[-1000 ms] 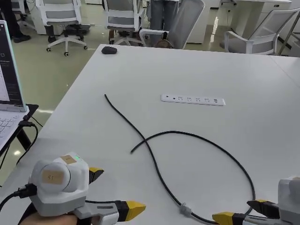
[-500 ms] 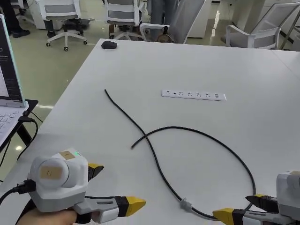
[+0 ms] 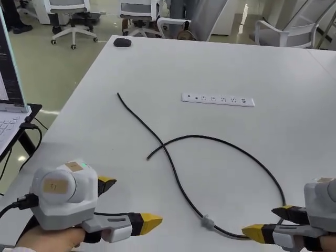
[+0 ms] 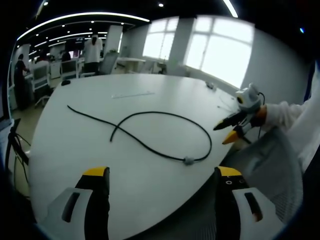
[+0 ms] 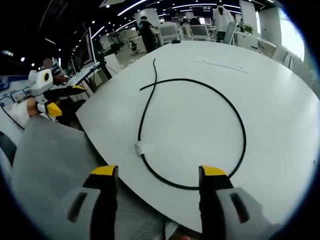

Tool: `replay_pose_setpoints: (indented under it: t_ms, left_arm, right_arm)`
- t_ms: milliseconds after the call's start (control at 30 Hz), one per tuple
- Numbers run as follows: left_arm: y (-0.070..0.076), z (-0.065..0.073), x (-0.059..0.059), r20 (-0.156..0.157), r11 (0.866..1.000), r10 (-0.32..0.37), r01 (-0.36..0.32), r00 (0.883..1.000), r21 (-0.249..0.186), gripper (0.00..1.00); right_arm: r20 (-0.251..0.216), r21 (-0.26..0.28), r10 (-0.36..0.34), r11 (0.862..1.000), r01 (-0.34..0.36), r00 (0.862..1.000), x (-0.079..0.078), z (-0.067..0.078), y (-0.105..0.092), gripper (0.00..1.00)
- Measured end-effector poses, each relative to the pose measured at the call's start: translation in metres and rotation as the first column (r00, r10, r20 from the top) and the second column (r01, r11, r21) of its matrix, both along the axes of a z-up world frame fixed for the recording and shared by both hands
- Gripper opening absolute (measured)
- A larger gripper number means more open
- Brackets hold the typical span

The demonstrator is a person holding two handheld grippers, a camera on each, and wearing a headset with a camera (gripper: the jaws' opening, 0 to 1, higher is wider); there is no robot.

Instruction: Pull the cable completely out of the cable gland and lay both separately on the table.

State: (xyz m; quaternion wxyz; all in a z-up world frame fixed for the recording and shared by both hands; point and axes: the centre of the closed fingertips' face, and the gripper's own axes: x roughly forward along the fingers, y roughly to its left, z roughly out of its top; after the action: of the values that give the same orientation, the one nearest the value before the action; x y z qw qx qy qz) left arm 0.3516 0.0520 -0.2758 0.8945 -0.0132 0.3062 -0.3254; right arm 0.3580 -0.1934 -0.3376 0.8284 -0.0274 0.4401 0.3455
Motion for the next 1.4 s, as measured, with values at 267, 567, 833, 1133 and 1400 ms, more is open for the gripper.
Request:
replay_pose_setpoints:
  t_ms: [267, 567, 833, 1133, 1400]
  left_arm:
    - [0.002, -0.001, 0.001, -0.006, 1.0, 0.009, -0.009, 1.0, 0.004, 0.86]
    - [0.003, -0.002, 0.001, -0.009, 1.0, 0.013, -0.013, 1.0, 0.009, 0.84]
    - [0.003, -0.002, 0.001, -0.009, 1.0, 0.013, -0.013, 1.0, 0.011, 0.82]
    - [0.003, -0.003, 0.0, -0.017, 1.0, 0.01, -0.01, 1.0, 0.008, 0.78]
    - [0.004, -0.003, 0.0, -0.019, 1.0, 0.017, -0.017, 1.0, 0.006, 0.74]
  right_arm:
    - [-0.007, -0.035, 0.116, 0.993, -0.116, 0.993, 0.004, -0.012, 0.016, 0.63]
    - [-0.032, -0.101, 0.28, 0.954, -0.282, 0.959, -0.004, -0.039, 0.045, 0.53]
    - [-0.03, -0.094, 0.312, 0.945, -0.314, 0.949, 0.0, -0.054, 0.061, 0.4]
    - [-0.007, -0.116, 0.327, 0.938, -0.325, 0.945, 0.007, -0.064, 0.07, 0.25]
    - [0.004, -0.102, 0.334, 0.938, -0.332, 0.942, 0.011, -0.07, 0.078, 0.19]
